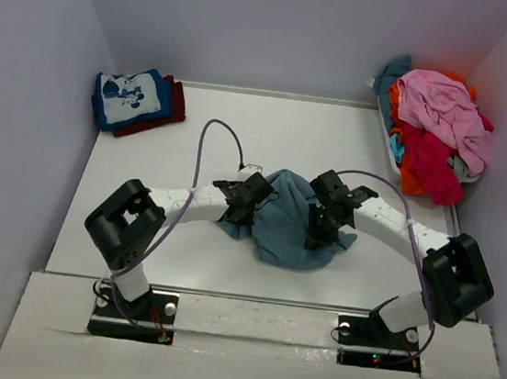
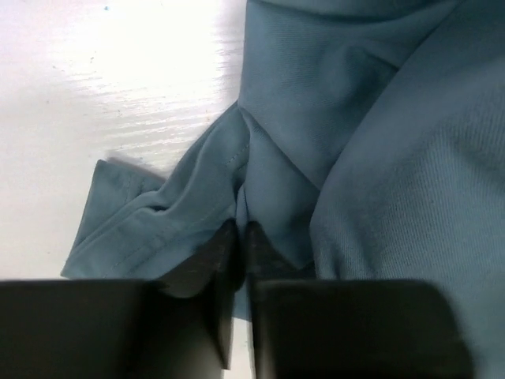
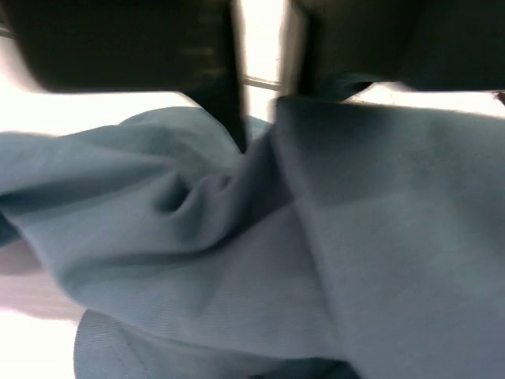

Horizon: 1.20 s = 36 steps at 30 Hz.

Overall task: Fold and stack the t-shirts
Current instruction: Flatten out the tshirt

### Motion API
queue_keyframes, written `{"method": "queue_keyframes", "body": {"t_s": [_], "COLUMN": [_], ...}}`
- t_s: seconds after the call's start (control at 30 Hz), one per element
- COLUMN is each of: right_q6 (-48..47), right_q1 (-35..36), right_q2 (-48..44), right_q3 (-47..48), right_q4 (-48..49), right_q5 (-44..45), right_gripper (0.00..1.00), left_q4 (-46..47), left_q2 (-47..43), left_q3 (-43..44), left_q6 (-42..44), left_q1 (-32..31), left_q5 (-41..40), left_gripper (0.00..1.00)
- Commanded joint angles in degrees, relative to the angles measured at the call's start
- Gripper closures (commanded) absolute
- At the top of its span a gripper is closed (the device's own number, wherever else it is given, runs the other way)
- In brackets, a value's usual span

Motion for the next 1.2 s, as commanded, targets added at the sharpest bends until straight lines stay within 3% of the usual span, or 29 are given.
{"method": "queue_keyframes", "body": {"t_s": [0.0, 0.03, 0.33, 0.53, 0.67, 0.87, 1.17], "right_q6": [-0.30, -0.30, -0.92, -2.68, -2.50, -2.68, -1.09], "right_q1": [0.77, 0.77, 0.77, 0.77, 1.29, 1.29, 1.29], "right_q2": [0.00, -0.09, -4.39, -6.23, -10.54, -15.38, -24.51], "right_q3": [3.77, 4.55, 13.07, 24.15, 28.11, 29.43, 26.80], "right_q4": [0.51, -0.19, -6.17, -10.66, -10.05, -11.62, -13.64], "right_q5": [1.07, 1.68, 8.54, 14.95, 17.59, 19.53, 22.95], "right_gripper": [0.88, 0.93, 0.93, 0.93, 0.93, 0.93, 0.93], "left_q4": [-1.92, -2.19, -3.07, -8.86, -10.80, -14.74, -28.80], "left_q2": [0.23, 0.41, -2.40, -4.86, -10.30, -20.39, -31.31], "left_q3": [3.18, 3.53, 9.77, 19.61, 23.22, 22.09, 20.59], "left_q6": [0.43, 0.43, 0.78, 0.95, 0.08, -3.87, -16.52], "left_q1": [-0.09, -0.09, -0.09, -0.09, -0.09, -0.70, -11.94], "left_q5": [-1.57, -1.66, -7.54, -17.56, -23.89, -31.89, -47.96], "left_gripper": [0.94, 0.94, 0.94, 0.94, 0.94, 0.94, 0.94]}}
